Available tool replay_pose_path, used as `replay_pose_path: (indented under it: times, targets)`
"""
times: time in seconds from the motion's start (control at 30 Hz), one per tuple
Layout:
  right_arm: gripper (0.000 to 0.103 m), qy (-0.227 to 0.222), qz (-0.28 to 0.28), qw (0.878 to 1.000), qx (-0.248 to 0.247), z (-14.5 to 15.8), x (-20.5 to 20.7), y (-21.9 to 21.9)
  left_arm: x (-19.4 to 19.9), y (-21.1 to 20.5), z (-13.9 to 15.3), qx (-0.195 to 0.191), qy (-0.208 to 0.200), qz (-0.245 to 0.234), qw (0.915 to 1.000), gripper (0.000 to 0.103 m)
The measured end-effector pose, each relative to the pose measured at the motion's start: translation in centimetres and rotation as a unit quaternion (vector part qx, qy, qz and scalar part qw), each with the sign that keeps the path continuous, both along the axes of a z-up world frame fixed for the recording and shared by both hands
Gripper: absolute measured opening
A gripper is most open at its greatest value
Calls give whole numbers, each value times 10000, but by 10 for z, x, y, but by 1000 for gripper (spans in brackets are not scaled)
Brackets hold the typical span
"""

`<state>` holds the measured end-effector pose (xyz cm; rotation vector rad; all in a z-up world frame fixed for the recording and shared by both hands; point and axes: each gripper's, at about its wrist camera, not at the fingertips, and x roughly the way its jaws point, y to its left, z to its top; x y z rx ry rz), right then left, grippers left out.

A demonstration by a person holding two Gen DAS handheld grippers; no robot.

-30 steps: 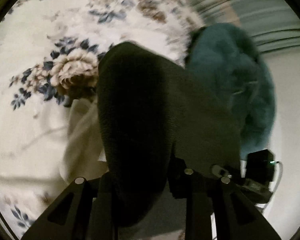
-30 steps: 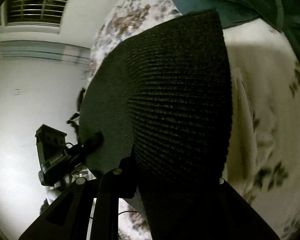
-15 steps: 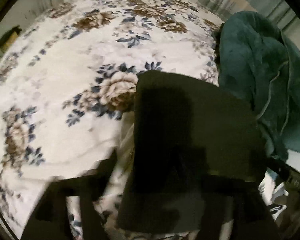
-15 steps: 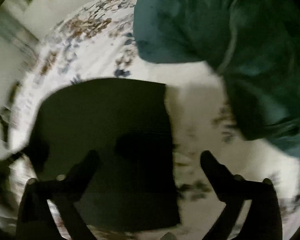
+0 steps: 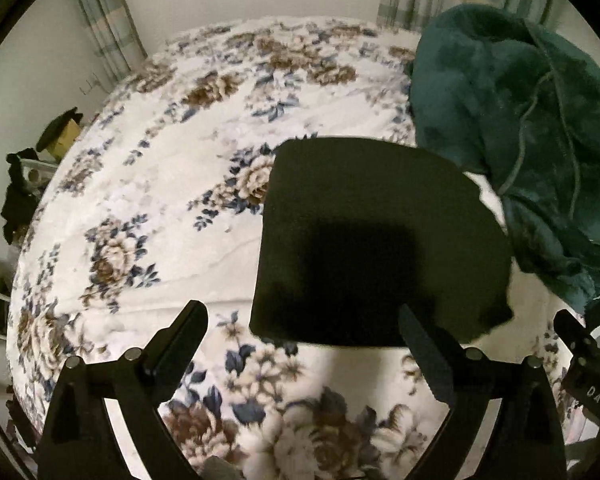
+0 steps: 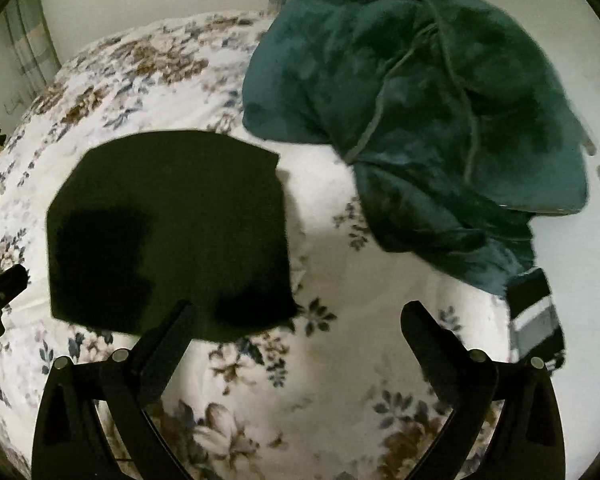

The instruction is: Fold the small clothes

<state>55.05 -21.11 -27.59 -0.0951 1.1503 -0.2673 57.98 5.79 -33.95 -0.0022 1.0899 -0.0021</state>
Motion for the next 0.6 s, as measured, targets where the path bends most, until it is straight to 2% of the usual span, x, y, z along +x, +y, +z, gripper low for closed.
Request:
replay_pose_path:
  times: [0.27, 0.43, 0.6]
  targets:
    - [103, -655, 33, 9976, -213, 105, -85, -1, -83, -9, 83, -2, -506, -32, 9987, 97]
    - [103, -976, 94, 9950, -214, 170, -150, 7, -140, -14, 133, 135, -859, -128, 9961, 97]
    - [103, -1341, 107, 9908, -173, 232, -213, 11, -198, -13, 184, 69, -1133, -125, 9935, 97]
